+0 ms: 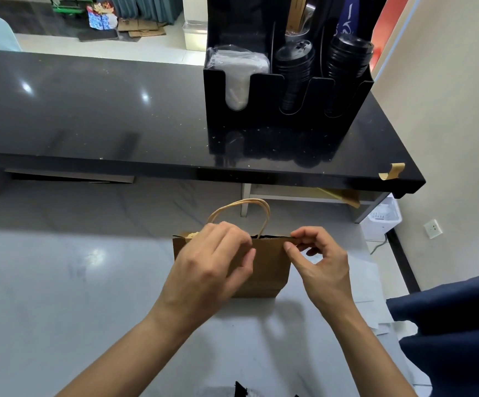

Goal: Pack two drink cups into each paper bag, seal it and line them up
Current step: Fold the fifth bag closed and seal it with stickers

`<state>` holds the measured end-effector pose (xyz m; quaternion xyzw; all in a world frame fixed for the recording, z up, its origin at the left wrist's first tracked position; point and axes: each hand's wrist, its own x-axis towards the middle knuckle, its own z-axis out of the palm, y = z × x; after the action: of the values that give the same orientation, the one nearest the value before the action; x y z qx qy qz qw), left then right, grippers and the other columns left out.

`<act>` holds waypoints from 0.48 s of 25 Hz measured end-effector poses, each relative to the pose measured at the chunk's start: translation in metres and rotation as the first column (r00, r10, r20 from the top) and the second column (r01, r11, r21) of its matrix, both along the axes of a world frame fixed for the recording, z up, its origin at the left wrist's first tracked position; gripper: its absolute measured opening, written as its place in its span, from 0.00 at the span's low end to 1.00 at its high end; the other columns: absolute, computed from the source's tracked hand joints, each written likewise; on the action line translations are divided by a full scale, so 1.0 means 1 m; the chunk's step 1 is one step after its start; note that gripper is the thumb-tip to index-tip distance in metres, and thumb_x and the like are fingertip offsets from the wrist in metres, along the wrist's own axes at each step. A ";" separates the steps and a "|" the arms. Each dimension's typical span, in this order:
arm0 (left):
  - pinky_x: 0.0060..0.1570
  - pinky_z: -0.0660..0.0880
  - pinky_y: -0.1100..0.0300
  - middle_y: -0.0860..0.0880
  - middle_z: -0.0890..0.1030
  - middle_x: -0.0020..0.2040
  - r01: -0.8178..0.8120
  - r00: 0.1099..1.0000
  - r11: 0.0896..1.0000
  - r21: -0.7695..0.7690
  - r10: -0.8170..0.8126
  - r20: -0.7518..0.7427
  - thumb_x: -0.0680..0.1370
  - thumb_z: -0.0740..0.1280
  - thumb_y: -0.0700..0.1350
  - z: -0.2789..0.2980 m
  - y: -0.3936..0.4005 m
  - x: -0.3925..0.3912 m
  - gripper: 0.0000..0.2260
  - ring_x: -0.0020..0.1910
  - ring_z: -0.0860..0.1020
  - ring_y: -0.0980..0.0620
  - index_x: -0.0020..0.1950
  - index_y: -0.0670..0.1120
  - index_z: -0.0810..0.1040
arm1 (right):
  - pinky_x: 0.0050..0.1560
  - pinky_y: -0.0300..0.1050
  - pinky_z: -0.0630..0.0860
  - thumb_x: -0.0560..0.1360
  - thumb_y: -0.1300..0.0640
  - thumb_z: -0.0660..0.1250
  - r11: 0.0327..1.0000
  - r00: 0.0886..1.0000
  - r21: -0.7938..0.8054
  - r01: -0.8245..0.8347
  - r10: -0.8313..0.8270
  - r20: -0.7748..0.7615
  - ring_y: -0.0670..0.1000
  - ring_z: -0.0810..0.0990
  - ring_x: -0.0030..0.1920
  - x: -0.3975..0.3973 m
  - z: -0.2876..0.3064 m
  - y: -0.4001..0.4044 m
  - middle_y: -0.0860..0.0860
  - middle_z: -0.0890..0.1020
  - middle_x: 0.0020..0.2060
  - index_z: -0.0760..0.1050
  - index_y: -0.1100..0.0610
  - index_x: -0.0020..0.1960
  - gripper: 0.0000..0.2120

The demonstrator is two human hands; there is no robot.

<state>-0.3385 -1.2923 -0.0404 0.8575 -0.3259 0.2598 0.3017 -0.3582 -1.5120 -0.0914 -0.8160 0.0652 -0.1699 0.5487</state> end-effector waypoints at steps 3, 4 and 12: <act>0.60 0.74 0.55 0.47 0.80 0.58 -0.045 0.982 0.988 0.147 0.071 -0.174 0.80 0.68 0.43 -0.008 -0.010 0.000 0.13 0.58 0.78 0.47 0.64 0.42 0.78 | 0.45 0.35 0.75 0.75 0.59 0.76 1.000 1.000 0.008 -0.008 0.008 0.001 0.49 0.82 0.47 0.000 0.001 -0.001 0.42 0.84 0.43 0.79 0.46 0.50 0.10; 0.65 0.73 0.56 0.46 0.80 0.61 -0.056 0.975 0.984 0.172 0.090 -0.202 0.80 0.68 0.44 -0.010 -0.014 0.001 0.16 0.63 0.77 0.47 0.67 0.42 0.76 | 0.45 0.35 0.74 0.75 0.59 0.76 1.000 1.000 0.011 -0.009 0.009 0.002 0.49 0.82 0.47 0.000 0.001 -0.001 0.43 0.84 0.43 0.80 0.46 0.50 0.09; 0.54 0.73 0.55 0.52 0.83 0.53 -0.048 0.931 0.978 0.203 0.118 -0.346 0.80 0.69 0.48 -0.015 -0.035 0.023 0.07 0.53 0.79 0.51 0.57 0.49 0.80 | 0.45 0.37 0.74 0.74 0.59 0.77 0.998 0.999 -0.026 -0.054 0.054 -0.009 0.49 0.81 0.45 0.004 0.008 -0.011 0.44 0.82 0.41 0.81 0.45 0.45 0.09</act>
<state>-0.3152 -1.3273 -0.0557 0.9283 -0.2527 0.0802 0.2606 -0.3542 -1.5226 -0.0838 -0.8253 0.0432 -0.1526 0.5420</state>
